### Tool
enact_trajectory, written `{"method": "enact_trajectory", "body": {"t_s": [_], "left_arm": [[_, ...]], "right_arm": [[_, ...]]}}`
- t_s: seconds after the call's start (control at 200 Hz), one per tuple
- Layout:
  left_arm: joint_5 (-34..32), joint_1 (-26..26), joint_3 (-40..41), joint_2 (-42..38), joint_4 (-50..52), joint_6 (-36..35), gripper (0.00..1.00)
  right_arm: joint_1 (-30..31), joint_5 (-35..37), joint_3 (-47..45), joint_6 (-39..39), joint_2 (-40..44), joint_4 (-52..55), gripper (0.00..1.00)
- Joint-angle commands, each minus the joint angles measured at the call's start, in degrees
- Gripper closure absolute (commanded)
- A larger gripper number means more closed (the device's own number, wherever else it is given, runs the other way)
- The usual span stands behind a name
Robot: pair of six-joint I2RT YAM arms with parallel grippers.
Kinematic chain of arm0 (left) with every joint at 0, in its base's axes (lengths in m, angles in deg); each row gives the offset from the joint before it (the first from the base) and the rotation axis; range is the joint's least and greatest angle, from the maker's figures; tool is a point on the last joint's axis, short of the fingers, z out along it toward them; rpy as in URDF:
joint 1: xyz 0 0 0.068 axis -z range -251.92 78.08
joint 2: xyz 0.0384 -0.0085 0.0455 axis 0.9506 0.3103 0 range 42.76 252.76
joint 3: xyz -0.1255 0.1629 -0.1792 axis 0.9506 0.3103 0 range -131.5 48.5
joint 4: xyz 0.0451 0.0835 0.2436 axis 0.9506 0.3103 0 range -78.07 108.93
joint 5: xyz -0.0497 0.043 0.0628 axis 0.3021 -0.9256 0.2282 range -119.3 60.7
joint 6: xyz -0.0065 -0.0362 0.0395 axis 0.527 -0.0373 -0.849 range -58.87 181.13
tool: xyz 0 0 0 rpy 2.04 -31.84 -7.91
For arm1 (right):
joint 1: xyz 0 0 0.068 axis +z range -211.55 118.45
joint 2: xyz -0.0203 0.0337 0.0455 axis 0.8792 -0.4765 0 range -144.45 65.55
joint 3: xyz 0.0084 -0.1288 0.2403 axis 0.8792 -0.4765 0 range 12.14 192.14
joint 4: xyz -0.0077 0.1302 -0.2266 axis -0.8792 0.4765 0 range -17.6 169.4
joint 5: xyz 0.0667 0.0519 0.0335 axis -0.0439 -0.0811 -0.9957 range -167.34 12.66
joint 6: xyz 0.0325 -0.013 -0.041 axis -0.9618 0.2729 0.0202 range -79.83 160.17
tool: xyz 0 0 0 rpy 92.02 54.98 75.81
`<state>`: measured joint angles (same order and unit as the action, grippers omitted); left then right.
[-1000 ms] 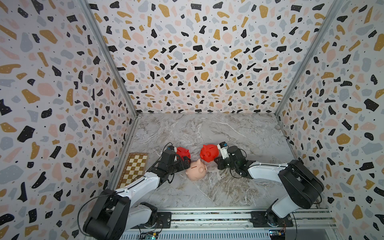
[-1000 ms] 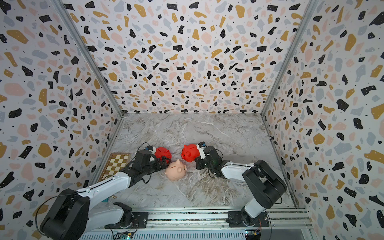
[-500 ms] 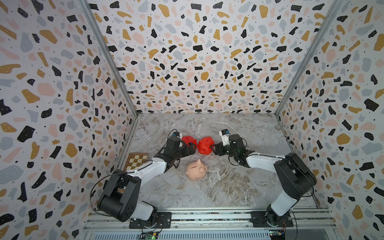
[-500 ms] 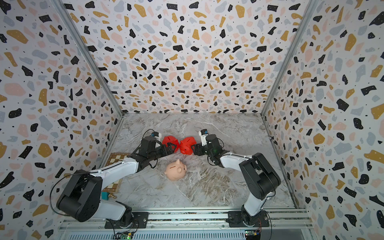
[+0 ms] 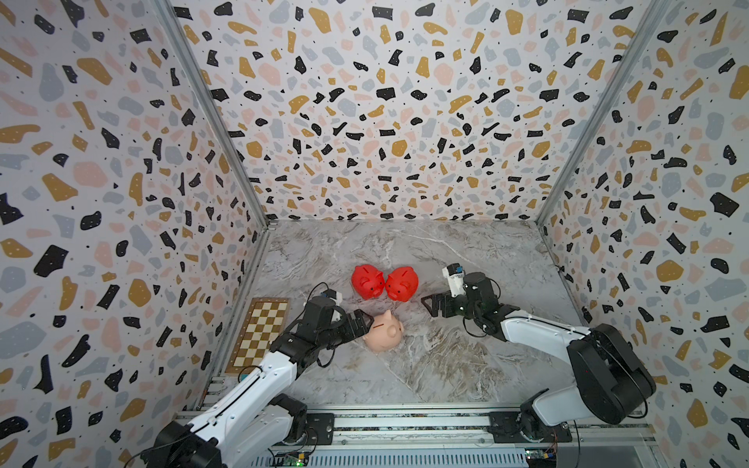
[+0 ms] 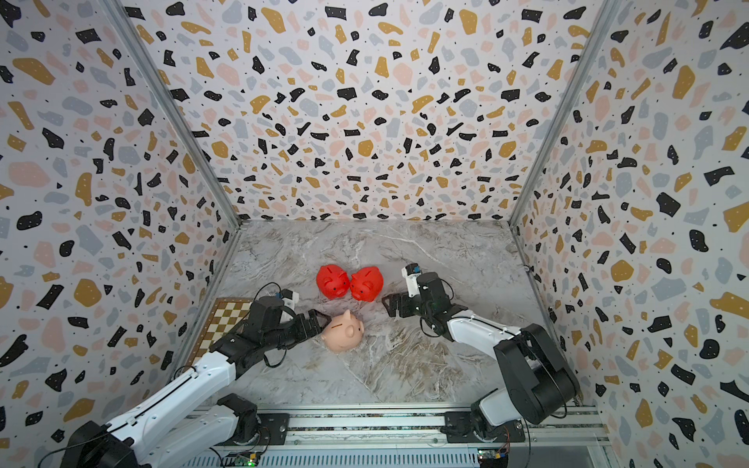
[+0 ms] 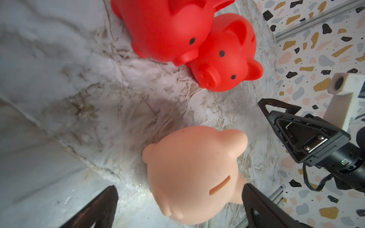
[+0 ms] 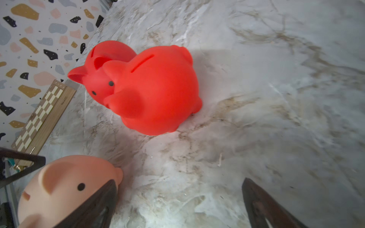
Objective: Open piggy banks
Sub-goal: Move the piggy bank to the center of the board.
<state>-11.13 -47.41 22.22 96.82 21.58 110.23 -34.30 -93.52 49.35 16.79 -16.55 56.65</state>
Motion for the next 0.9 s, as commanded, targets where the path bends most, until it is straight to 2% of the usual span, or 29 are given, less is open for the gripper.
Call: {"method": "enact_trajectory", "body": {"t_s": [0.0, 0.21, 0.335, 0.486, 0.581, 0.671, 0.776, 0.891], "left_arm": [[2.21, 0.84, 1.15, 2.21, -9.74, 7.43, 0.01], [2.82, 5.27, -2.6, 11.25, -21.42, 10.57, 0.01], [4.14, 8.37, -6.68, 19.28, -28.09, 10.93, 0.01], [6.9, 11.09, -16.24, 30.55, -33.59, 8.78, 0.01], [9.63, 12.54, -23.07, 37.45, -36.87, 9.04, 0.01], [10.96, 13.88, -26.35, 41.46, -40.14, 10.65, 0.01], [10.36, 14.1, -26.59, 40.87, -37.59, 8.82, 0.01], [6.15, 14.11, -25.63, 34.78, -23.94, -0.12, 0.01]], "right_arm": [[-3.1, -2.07, -1.34, 0.0, 4.19, 1.23, 0.0], [-3.8, 1.67, -2.92, 0.13, 9.06, 4.8, 0.04], [-3.98, 3.28, -4.14, -1.39, 10.75, 6.58, 0.09], [-3.95, 3.45, -6.68, -2.33, 13.53, 6.83, 0.12], [-3.87, 2.68, -7.91, -2.68, 15.21, 7.25, 0.2], [-3.78, 2.65, -9.54, -3.08, 17.0, 7.18, 0.28], [-3.69, 2.66, -11.18, -3.58, 17.97, 6.22, 0.39], [-2.03, 0.98, -11.51, -3.7, 16.06, 3.77, 0.5]]}}
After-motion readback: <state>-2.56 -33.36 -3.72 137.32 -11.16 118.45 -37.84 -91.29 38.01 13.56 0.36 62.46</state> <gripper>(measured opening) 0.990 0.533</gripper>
